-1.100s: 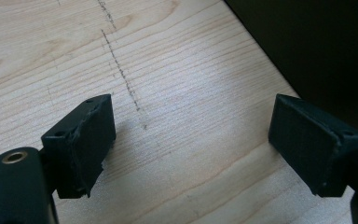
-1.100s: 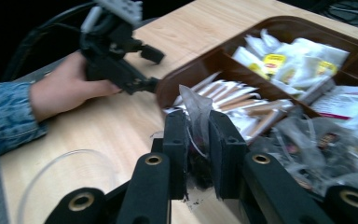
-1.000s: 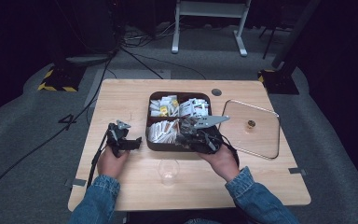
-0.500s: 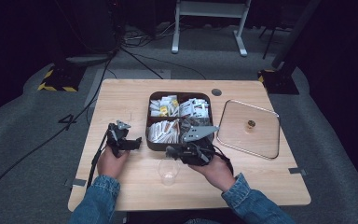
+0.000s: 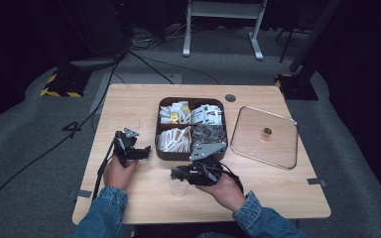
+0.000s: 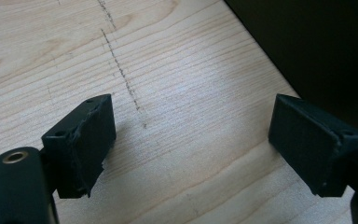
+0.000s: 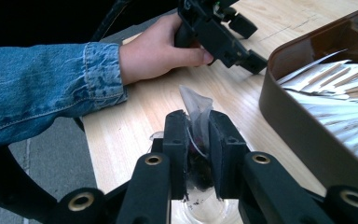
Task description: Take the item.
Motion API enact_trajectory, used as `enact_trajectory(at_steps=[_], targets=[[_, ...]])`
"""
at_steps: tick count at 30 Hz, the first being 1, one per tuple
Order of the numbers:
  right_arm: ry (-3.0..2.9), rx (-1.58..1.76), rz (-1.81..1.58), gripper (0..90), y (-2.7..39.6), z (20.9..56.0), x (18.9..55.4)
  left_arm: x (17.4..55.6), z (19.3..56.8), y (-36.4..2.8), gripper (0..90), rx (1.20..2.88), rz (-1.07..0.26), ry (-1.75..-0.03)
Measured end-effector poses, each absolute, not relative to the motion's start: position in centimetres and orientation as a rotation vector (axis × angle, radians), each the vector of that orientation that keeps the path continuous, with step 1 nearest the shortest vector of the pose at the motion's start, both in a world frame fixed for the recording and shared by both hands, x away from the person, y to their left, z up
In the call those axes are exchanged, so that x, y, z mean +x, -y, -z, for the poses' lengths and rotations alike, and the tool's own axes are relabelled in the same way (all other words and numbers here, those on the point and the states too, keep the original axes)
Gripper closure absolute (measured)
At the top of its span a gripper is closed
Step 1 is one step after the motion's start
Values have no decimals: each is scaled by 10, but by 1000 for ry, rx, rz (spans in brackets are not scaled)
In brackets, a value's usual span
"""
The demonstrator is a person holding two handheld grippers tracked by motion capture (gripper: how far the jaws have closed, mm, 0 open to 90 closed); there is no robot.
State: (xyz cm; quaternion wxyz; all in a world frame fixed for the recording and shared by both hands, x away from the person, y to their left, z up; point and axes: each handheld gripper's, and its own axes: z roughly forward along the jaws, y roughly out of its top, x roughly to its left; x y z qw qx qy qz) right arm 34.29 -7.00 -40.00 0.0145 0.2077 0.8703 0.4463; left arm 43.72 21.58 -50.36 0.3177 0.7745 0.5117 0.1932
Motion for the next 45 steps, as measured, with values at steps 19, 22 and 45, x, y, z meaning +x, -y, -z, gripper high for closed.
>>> enact_trajectory(at_steps=[19, 22, 45], targets=[[-2772, 712, -1309, 774, 67, 419, 347, 437, 503, -216, 152, 2039, -508, -1346], [-2786, 719, -1308, 764, 67, 421, 347, 437, 503, -216, 152, 2039, -507, -1347], [-2765, 744, -1352, 651, 73, 411, 349, 439, 503, -216, 152, 2041, -509, -1345]])
